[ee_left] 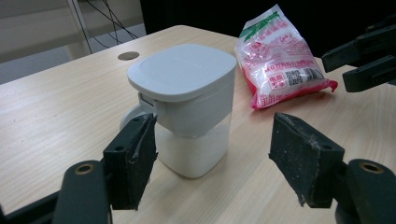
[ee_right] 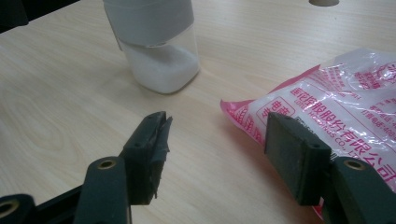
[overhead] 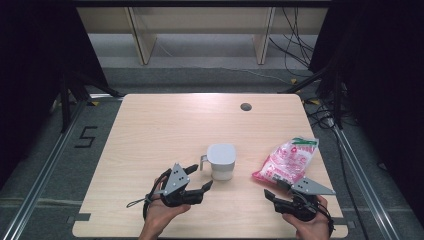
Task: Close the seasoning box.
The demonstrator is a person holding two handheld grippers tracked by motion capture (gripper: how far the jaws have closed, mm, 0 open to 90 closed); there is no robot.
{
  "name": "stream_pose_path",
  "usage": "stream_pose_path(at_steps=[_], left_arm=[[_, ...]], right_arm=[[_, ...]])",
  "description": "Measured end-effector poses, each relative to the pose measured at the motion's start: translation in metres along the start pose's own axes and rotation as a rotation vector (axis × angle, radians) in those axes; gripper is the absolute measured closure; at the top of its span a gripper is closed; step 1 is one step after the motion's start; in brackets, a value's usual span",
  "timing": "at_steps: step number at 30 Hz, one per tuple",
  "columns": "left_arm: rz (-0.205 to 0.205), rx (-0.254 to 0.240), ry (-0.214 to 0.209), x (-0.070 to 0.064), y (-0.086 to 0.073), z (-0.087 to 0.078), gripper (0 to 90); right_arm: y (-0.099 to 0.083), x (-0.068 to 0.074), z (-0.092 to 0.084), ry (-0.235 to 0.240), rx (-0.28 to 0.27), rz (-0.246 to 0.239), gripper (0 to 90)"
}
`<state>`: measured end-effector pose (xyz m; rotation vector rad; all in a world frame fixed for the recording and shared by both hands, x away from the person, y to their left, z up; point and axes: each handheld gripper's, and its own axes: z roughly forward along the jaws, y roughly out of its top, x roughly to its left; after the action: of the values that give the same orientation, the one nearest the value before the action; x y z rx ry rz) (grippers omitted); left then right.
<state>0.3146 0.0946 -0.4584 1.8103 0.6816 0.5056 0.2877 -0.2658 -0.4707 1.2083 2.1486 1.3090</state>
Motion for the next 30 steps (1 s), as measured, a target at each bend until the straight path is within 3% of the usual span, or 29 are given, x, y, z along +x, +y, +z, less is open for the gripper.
stream_pose_path(at_steps=[2,7,8,11,18,20,21,22,26,27,29,30], left_arm=[[0.019,0.014,0.016,0.0,-0.004,-0.002,30.7],[-0.004,0.017,0.007,-0.007,-0.017,-0.001,30.1],[0.003,0.025,0.016,-0.007,-0.019,-0.001,30.1],[-0.008,0.025,0.016,-0.009,-0.025,-0.001,30.1],[-0.028,0.021,0.022,-0.015,-0.032,-0.001,30.0],[-0.023,0.027,0.014,-0.018,-0.034,0.001,29.9],[-0.035,0.023,0.005,-0.02,-0.036,0.003,29.7],[-0.021,0.036,0.003,-0.021,-0.036,0.003,29.6],[0.012,0.055,0.009,-0.03,-0.038,0.005,28.4],[0.028,0.064,0.005,-0.033,-0.039,0.005,28.3],[-0.016,0.06,-0.023,-0.04,-0.042,0.007,28.3],[-0.017,0.058,-0.023,-0.042,-0.043,0.007,28.3]], right_arm=[[-0.001,0.0,0.001,0.006,-0.009,-0.013,39.3],[-0.005,0.004,0.002,0.03,0.001,-0.015,37.7],[-0.005,0.002,0.002,0.039,-0.004,-0.04,37.3],[-0.007,0.006,0.0,0.046,0.003,-0.013,36.7],[-0.012,0.011,0.001,0.068,0.054,-0.044,36.4],[-0.015,0.013,0.001,0.086,0.056,-0.044,36.3],[-0.016,0.015,0.0,0.085,0.071,-0.021,36.1],[-0.017,0.014,0.001,0.085,0.068,-0.052,36.1],[-0.02,0.017,-0.004,0.081,0.098,-0.019,35.7],[-0.021,0.015,-0.003,0.087,0.081,-0.047,35.6],[-0.023,0.018,-0.004,0.072,0.103,-0.031,35.4],[-0.024,0.019,-0.005,0.09,0.097,-0.024,35.3]])
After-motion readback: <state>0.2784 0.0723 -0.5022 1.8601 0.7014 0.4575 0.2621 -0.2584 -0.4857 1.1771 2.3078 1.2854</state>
